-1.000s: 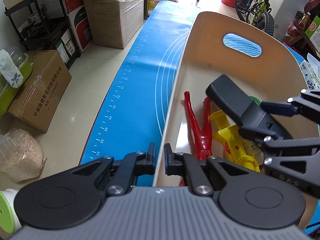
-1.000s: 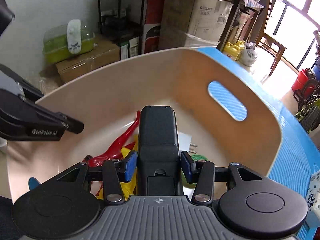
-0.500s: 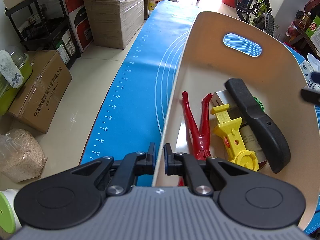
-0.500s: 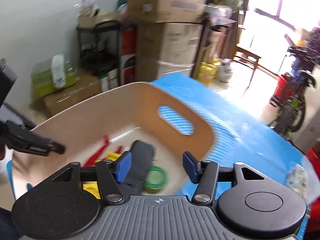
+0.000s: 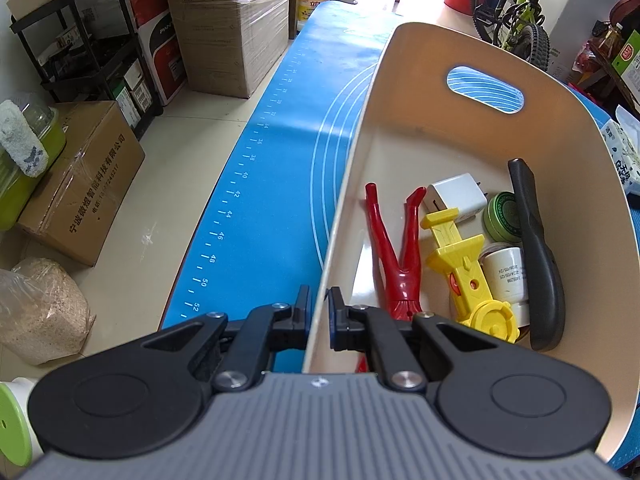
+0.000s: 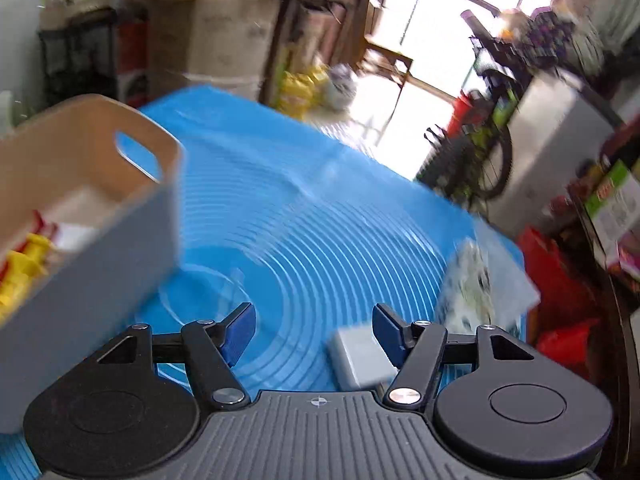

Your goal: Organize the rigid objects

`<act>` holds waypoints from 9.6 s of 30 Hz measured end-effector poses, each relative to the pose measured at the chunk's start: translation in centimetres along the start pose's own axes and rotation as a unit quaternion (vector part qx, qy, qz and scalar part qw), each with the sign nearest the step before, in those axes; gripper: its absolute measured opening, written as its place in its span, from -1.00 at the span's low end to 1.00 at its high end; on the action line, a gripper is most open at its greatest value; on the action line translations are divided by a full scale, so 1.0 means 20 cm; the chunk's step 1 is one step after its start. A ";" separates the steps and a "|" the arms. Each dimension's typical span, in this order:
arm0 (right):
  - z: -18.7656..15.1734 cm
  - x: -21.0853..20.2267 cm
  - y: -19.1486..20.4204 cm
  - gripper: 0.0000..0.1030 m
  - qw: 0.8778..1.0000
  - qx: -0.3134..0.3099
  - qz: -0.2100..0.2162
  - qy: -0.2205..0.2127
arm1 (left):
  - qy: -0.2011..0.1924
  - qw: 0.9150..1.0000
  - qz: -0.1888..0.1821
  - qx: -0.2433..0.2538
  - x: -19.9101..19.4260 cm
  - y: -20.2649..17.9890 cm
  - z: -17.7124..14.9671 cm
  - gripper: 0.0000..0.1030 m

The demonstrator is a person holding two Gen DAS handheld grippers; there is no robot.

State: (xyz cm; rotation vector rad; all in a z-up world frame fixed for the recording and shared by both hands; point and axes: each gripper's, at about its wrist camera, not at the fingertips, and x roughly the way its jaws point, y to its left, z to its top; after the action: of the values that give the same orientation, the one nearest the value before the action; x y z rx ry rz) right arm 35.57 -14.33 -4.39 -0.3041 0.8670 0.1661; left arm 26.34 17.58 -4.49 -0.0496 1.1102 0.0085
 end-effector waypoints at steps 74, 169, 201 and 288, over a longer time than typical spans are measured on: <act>-0.36 0.07 -0.06 -0.28 0.990 0.128 -0.019 0.057 | -0.001 1.000 -0.005 -0.006 -0.01 0.01 0.00 -0.79; -0.69 -1.36 0.26 0.95 0.983 0.125 0.017 -0.132 | -0.170 0.983 0.027 0.066 -0.95 -0.73 -0.54 0.55; -1.37 -1.64 0.31 0.95 0.980 0.134 -0.004 -0.147 | -0.175 0.979 0.005 0.103 -0.90 -1.06 -1.18 0.55; -1.40 -1.58 0.23 0.93 0.975 0.176 -0.002 -0.133 | -0.227 0.971 -0.001 0.077 -0.92 -1.01 -1.16 0.55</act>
State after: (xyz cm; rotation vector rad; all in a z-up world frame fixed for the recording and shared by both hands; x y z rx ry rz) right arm -6.08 -19.91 1.98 0.0496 0.6147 0.0446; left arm -2.00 -3.23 2.43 0.0885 0.6507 -0.0658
